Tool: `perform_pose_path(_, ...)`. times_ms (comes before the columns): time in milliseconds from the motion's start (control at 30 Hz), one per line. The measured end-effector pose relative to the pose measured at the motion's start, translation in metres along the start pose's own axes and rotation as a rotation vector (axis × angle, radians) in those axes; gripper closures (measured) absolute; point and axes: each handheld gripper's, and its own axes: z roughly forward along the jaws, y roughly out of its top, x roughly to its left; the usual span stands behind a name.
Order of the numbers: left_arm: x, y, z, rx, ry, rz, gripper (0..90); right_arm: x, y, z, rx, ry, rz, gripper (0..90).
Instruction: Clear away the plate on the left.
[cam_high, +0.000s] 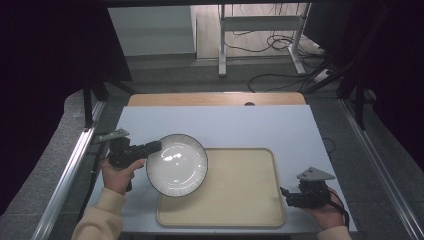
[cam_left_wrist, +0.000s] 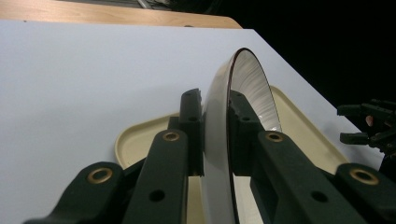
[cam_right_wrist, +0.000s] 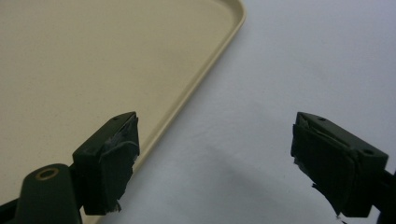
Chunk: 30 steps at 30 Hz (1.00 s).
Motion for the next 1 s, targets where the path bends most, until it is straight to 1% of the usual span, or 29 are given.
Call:
perform_pose_path(400, -0.002, -0.001, 0.003, 0.0, -0.015, -0.001, 79.8, 0.001, 0.0, 0.0, 0.004, 0.003, -0.001, 15.7)
perform_pose_path(533, -0.003, -0.001, 0.003, -0.004, -0.012, -0.001, 79.9, 0.001, 0.0, 0.0, 0.0, 0.003, 0.0, 15.6)
perform_pose_path(600, -0.006, 0.0, 0.005, -0.003, -0.008, 0.008, 79.9, 0.001, 0.0, 0.0, -0.001, 0.004, -0.001, 15.6)
perform_pose_path(767, -0.015, 0.006, 0.014, 0.005, -0.034, 0.026, 80.2, 0.001, 0.001, 0.0, -0.004, 0.002, 0.001, 15.6)
perform_pose_path(933, -0.019, 0.009, 0.019, -0.001, -0.049, 0.026, 80.5, 0.0, 0.001, -0.002, -0.01, -0.003, 0.004, 15.6)
perform_pose_path(1000, -0.02, 0.01, 0.022, 0.004, -0.055, 0.026, 80.4, -0.001, 0.001, -0.002, -0.013, -0.005, 0.006, 15.6)
